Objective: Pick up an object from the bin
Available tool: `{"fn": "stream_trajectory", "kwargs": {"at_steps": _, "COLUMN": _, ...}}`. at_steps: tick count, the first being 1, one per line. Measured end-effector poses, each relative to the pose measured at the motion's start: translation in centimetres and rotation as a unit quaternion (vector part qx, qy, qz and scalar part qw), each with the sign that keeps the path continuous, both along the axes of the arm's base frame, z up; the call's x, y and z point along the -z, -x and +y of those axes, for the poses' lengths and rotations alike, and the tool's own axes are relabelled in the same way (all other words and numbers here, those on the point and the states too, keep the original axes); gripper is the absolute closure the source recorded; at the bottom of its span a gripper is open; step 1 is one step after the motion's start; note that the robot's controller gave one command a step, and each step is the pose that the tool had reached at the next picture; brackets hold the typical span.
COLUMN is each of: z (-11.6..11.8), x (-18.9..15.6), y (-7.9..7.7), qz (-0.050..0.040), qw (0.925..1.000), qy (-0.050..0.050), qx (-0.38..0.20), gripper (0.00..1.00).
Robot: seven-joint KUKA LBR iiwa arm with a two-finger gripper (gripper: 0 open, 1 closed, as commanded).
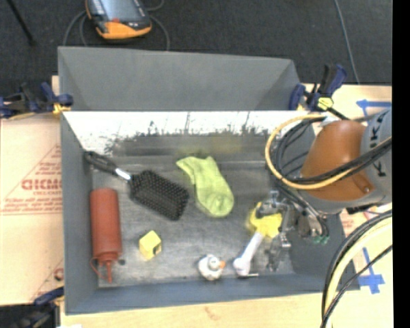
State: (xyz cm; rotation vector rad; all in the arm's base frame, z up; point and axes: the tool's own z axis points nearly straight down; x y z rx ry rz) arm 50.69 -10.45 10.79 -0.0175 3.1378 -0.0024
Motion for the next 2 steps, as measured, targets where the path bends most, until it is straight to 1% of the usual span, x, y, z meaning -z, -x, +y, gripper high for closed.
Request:
{"fn": "stream_trajectory", "kwargs": {"at_steps": 1, "z": 0.8, "x": 0.9, "y": 0.0, "qz": 0.0022, "qw": 1.0000, "qy": -0.001, "qx": -0.005, "gripper": 0.00}}
{"fn": "stream_trajectory", "kwargs": {"at_steps": 2, "z": 1.0, "x": -1.9, "y": -2.5, "qz": 0.0057, "qw": 0.9975, "qy": -0.001, "qx": -0.071, "gripper": 0.00}}
